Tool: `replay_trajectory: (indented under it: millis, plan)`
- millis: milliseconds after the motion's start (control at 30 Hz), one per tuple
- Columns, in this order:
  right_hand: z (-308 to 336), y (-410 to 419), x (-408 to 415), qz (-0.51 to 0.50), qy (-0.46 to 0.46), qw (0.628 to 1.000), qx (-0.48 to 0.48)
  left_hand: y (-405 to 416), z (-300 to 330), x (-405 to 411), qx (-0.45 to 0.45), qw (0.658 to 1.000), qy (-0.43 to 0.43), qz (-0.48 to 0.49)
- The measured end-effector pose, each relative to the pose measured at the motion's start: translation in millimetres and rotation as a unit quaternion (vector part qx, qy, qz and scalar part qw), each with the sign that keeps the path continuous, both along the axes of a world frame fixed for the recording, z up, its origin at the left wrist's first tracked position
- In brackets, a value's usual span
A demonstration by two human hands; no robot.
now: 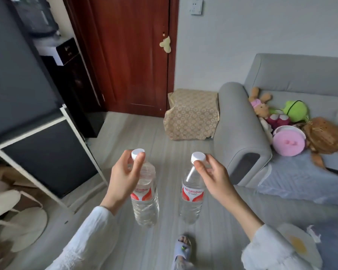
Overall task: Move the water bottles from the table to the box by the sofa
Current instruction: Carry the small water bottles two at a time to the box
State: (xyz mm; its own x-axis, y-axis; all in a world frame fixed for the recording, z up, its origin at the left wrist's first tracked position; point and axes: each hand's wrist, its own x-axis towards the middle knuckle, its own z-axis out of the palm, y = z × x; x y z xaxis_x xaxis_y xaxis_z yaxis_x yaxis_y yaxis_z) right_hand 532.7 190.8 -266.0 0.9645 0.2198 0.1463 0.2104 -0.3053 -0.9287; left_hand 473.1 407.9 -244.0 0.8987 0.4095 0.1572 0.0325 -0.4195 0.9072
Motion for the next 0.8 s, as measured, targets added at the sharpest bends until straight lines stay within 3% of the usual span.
replay_trajectory:
  millis: [800]
  plan:
    - [11,37,476,0.037,-0.03,0.988,-0.147,44,-2,484,0.07,0.996,0.013,-0.048]
